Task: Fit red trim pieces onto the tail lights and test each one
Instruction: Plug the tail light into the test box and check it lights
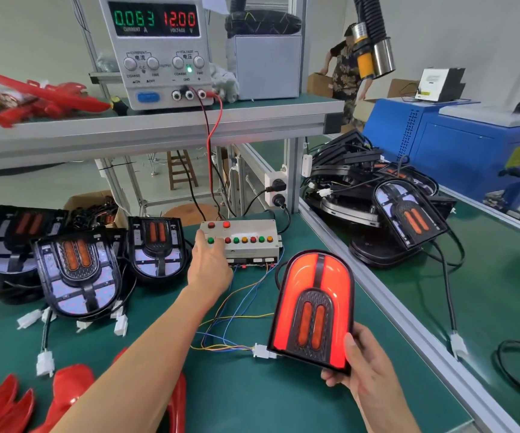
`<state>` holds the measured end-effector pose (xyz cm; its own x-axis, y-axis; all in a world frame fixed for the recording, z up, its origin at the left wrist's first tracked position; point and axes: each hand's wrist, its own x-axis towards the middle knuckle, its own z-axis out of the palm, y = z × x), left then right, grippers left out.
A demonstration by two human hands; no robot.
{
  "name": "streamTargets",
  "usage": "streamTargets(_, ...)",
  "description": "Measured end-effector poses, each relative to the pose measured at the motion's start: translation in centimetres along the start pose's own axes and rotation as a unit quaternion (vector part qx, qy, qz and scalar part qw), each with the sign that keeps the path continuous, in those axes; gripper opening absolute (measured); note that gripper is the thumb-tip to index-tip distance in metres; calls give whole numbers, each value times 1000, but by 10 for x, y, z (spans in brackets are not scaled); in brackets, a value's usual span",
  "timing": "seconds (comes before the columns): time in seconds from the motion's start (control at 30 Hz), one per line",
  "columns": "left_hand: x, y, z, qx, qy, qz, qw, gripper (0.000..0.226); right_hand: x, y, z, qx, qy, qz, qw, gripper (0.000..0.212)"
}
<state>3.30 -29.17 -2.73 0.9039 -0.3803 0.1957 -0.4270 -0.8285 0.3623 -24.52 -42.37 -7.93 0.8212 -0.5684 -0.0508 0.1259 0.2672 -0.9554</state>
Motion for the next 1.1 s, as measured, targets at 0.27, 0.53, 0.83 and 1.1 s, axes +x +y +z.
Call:
streamTargets(0.27,-4,26,9,-3,-10,104,995,56,0,0,-1,-1,-4,9,1000,41)
streamTargets(0.53,8,49,16,72,-85,94,989,73,0,-3,0,-4,-11,10,1000,43)
streamTargets(0.83,14,53,16,32,-112,61,991,70,-1,-6,2,-4,-11,10,1000,42)
streamTargets(1.1,9,47,21,-4,-97,72,993,75,-3,-7,2,-8,-11,9,1000,43)
